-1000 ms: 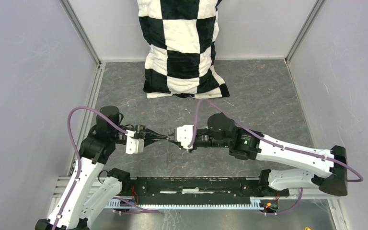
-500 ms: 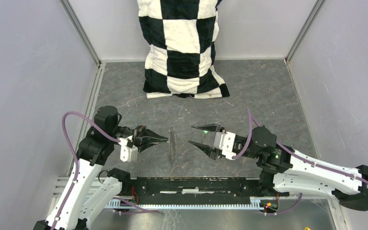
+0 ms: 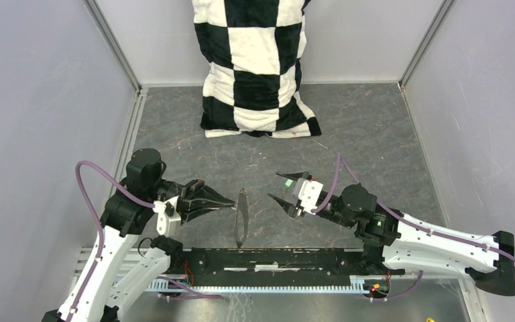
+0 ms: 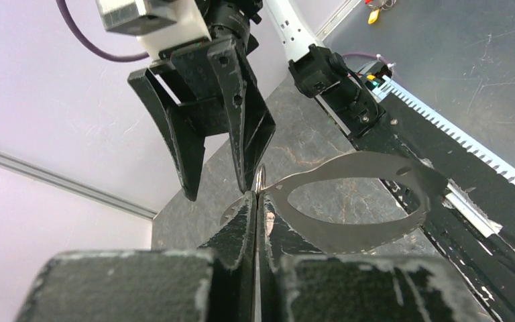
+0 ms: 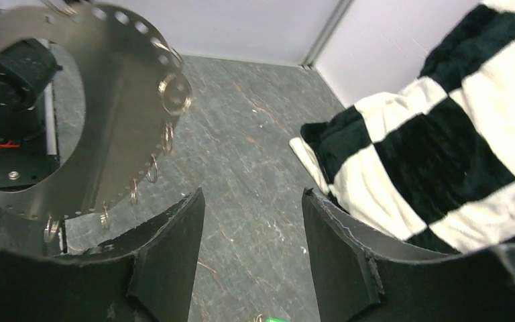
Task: Put the keys on the keyring
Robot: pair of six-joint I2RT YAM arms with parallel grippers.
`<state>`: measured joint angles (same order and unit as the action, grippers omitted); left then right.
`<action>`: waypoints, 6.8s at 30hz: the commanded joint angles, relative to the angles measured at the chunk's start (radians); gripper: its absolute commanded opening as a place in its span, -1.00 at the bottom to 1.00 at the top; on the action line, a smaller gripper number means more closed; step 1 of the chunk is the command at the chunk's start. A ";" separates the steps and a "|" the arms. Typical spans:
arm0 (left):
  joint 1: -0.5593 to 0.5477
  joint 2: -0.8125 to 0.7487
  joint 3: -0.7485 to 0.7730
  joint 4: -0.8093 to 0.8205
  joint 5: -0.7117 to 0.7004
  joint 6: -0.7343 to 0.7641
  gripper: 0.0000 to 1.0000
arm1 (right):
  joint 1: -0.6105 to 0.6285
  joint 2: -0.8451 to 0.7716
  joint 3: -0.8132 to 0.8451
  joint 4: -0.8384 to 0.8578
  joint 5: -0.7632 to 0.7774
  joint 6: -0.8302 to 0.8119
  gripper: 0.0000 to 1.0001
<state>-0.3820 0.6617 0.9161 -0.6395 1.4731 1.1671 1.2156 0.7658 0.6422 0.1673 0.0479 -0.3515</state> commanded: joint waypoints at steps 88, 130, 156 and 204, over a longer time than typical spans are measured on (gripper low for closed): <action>-0.004 0.021 -0.016 0.024 -0.228 -0.398 0.02 | -0.029 0.257 0.260 0.013 -0.301 0.157 -0.99; -0.005 0.029 -0.125 0.238 -0.121 -0.667 -0.69 | -0.111 0.374 0.020 0.668 -0.553 0.508 -0.99; -0.005 0.032 -0.127 0.237 -0.170 -0.691 -0.49 | -0.112 0.394 0.010 0.664 -0.526 0.521 -0.99; -0.005 0.027 -0.103 0.178 -0.253 -0.560 -0.95 | -0.113 0.412 0.025 0.603 -0.512 0.504 -0.99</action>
<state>-0.3840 0.6975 0.7750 -0.4927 1.2304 0.5701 1.0992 1.1755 0.6262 0.7807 -0.4366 0.1562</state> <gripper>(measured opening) 0.055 0.011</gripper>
